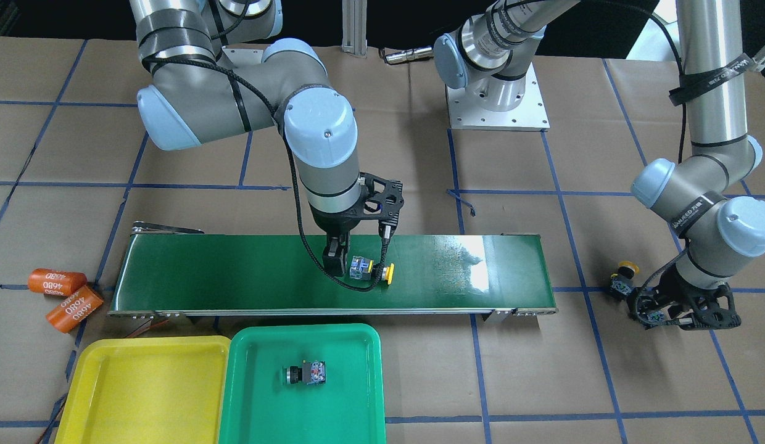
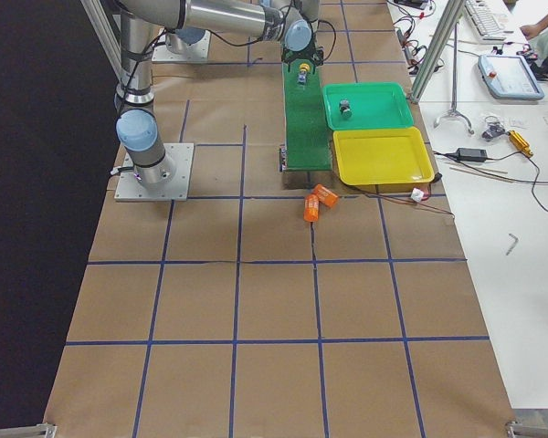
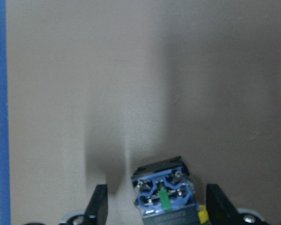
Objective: Sort buttons by color to trays
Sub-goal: 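Carry the yellow-cap button into the yellow tray while the left brings another button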
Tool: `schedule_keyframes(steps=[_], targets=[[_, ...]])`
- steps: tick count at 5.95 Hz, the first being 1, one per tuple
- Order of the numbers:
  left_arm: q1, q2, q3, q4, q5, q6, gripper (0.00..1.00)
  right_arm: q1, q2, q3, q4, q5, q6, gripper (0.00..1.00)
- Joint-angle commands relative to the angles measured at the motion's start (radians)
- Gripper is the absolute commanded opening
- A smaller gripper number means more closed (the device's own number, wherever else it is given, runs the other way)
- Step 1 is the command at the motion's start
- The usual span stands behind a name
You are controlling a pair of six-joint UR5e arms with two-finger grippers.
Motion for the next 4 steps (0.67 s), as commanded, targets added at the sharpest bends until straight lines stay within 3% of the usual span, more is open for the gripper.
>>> schedule_keyframes(steps=[1, 2, 3, 4], targets=[[-0.004, 0.019, -0.003, -0.006, 0.001, 0.004, 0.09, 0.007, 0.051, 0.046, -0.128, 0.004, -0.036, 1.0], [-0.011, 0.03, 0.018, -0.024, 0.0, 0.027, 0.01, -0.013, 0.043, 0.095, -0.195, -0.003, -0.114, 1.0], [-0.013, 0.05, 0.064, -0.035, -0.006, 0.092, 0.0, -0.033, 0.041, 0.119, -0.214, -0.007, -0.119, 0.99], [-0.039, 0.093, 0.069, -0.095, -0.013, 0.286, 0.0, -0.07, 0.038, 0.123, -0.192, -0.041, -0.119, 0.76]])
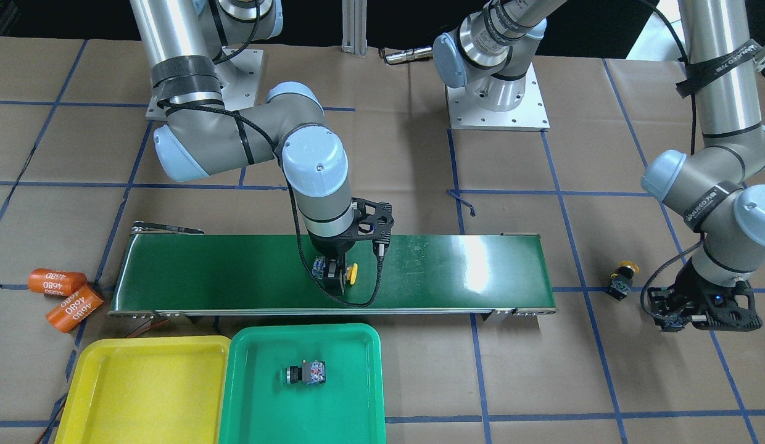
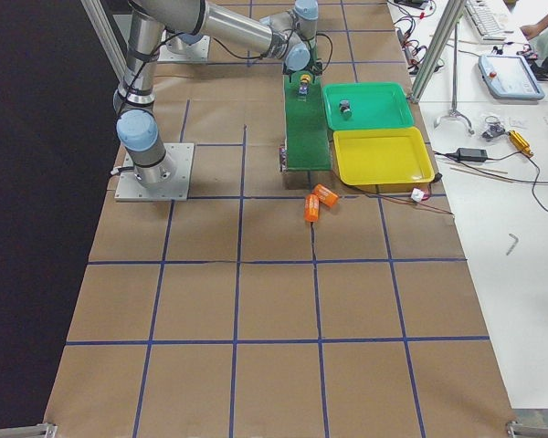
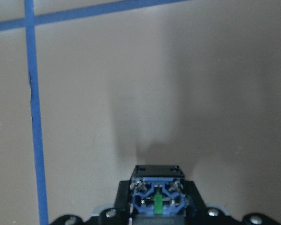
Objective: Sort buttons by color to trays
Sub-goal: 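Carry the yellow-cap button into the yellow tray while the left brings another button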
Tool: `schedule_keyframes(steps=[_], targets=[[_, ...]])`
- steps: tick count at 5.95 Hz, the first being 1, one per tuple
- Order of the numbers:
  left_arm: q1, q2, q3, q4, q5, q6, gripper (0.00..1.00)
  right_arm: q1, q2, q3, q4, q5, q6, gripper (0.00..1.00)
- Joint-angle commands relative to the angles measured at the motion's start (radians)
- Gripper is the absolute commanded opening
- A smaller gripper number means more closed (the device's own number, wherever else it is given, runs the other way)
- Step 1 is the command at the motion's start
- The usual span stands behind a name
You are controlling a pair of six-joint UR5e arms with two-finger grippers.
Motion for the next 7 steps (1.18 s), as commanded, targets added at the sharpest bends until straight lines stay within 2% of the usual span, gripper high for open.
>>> schedule_keyframes(steps=[1, 2, 3, 4, 5, 6, 7], targets=[[-0.081, 0.098, 0.013, -0.133, -0.002, 0.273, 0.0, -0.07, -0.016, 0.025, 0.007, -0.065, -0.01, 0.46], [-0.162, 0.134, 0.004, -0.169, -0.006, 0.442, 0.0, -0.092, -0.039, 0.027, 0.013, -0.067, -0.02, 0.26], [-0.247, 0.172, -0.001, -0.233, 0.002, 0.581, 0.0, -0.124, -0.05, 0.025, 0.009, -0.069, -0.095, 0.15], [-0.332, 0.19, -0.019, -0.256, 0.008, 0.772, 0.0, -0.167, -0.059, 0.01, 0.002, -0.069, -0.169, 0.15], [-0.4, 0.195, -0.074, -0.264, 0.007, 0.929, 0.0, -0.208, -0.057, -0.017, -0.017, -0.084, -0.32, 0.15], [-0.447, 0.2, -0.126, -0.254, 0.001, 1.023, 0.01, -0.26, -0.038, -0.069, -0.025, -0.085, -0.415, 0.15], [-0.475, 0.214, -0.158, -0.253, 0.005, 1.024, 0.02, -0.317, 0.017, -0.121, -0.027, -0.084, -0.506, 0.15]])
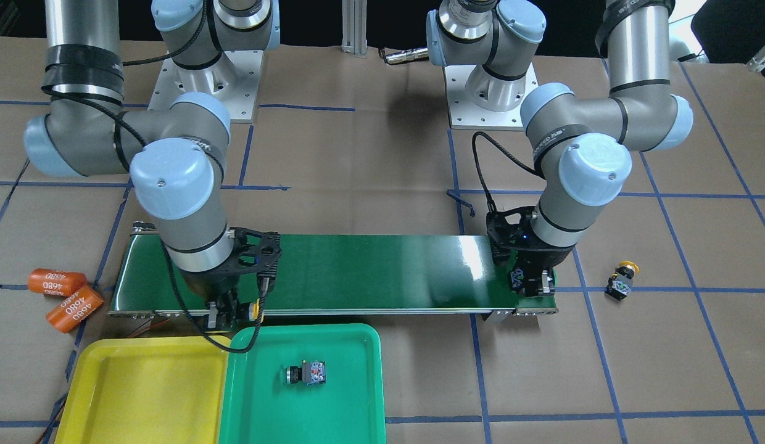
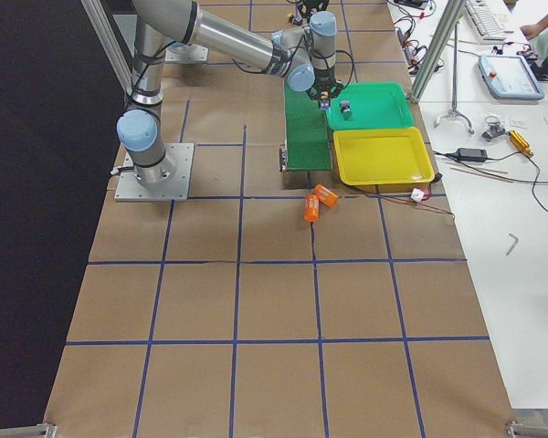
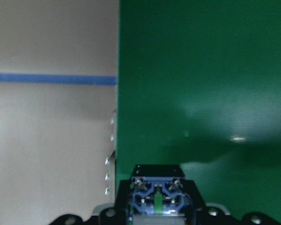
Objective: Sort buttons by color to trays
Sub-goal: 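Carry the yellow-cap button into the yellow tray while the left brings another button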
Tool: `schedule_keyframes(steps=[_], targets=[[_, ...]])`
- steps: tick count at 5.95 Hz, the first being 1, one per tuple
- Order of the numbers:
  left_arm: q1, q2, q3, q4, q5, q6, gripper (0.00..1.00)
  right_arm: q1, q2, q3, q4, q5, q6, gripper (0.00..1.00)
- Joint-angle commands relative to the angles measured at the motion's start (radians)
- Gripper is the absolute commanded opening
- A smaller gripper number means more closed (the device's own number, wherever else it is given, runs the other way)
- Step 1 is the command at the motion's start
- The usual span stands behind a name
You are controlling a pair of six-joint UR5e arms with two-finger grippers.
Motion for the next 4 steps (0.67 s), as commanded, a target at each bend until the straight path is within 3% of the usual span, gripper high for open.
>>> schedule_keyframes(steps=[1, 2, 3, 4], targets=[[-0.053, 0.017, -0.042, 0.009, -0.009, 0.007, 0.36, -0.123, 0.116, -0.083, -0.063, 0.003, -0.206, 0.16], [-0.06, 0.026, -0.045, -0.005, -0.039, 0.005, 0.84, -0.168, 0.169, -0.1, -0.09, 0.01, -0.248, 0.17], [-0.042, 0.039, -0.042, -0.012, -0.029, -0.003, 0.93, -0.176, 0.199, -0.102, -0.11, 0.012, -0.247, 0.44], [0.017, 0.059, -0.029, -0.034, -0.027, -0.009, 0.94, -0.176, 0.202, -0.1, -0.109, 0.013, -0.241, 0.99]])
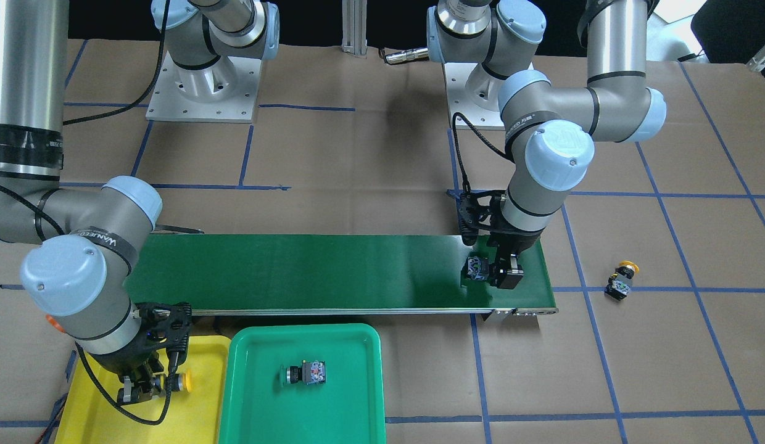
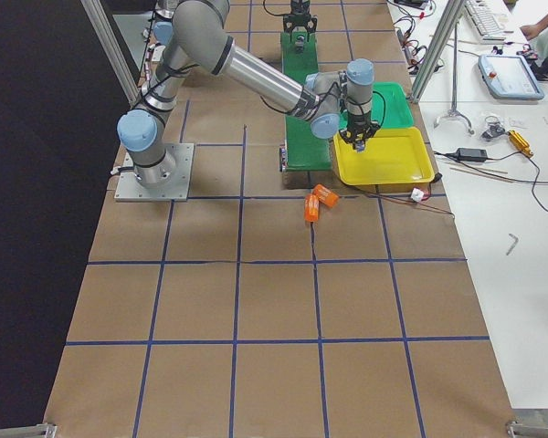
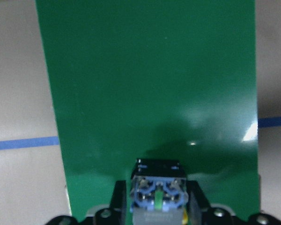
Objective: Sort buttons by color to trays
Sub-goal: 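Release the button on the belt with the left gripper while the right withdraws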
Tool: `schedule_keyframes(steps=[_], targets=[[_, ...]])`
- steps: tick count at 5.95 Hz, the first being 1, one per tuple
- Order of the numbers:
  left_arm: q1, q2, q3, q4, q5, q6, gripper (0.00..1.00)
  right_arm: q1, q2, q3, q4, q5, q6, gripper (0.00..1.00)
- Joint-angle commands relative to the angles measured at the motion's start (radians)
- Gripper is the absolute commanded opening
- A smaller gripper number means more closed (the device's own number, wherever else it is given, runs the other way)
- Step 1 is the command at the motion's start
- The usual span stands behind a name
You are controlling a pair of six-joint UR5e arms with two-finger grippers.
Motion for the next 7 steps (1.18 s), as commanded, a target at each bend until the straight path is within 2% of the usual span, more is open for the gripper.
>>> schedule_keyframes(steps=[1, 2, 3, 4, 5, 6, 7], targets=[[0.201, 0.046, -0.003, -0.023, 0.001, -0.09, 0.95, -0.006, -0.012, -0.007, 0.0, -0.004, 0.009, 1.0], [0.316, 0.029, -0.004, -0.011, -0.002, -0.165, 0.94, -0.002, -0.064, -0.013, 0.045, -0.004, 0.013, 1.0], [0.395, -0.013, -0.003, -0.004, -0.002, -0.265, 0.94, 0.008, -0.131, -0.012, 0.177, -0.001, 0.083, 1.0], [0.443, -0.062, 0.008, 0.022, -0.002, -0.402, 0.89, 0.038, -0.184, -0.004, 0.217, -0.001, 0.155, 1.0], [0.458, -0.09, 0.013, 0.026, -0.002, -0.467, 0.89, 0.098, -0.233, -0.001, 0.335, -0.003, 0.25, 1.0], [0.477, -0.116, 0.014, 0.029, -0.002, -0.477, 0.89, 0.153, -0.283, 0.005, 0.412, -0.003, 0.38, 1.0], [0.509, -0.17, 0.014, 0.035, -0.002, -0.494, 0.89, 0.197, -0.328, 0.02, 0.504, -0.003, 0.413, 1.0]])
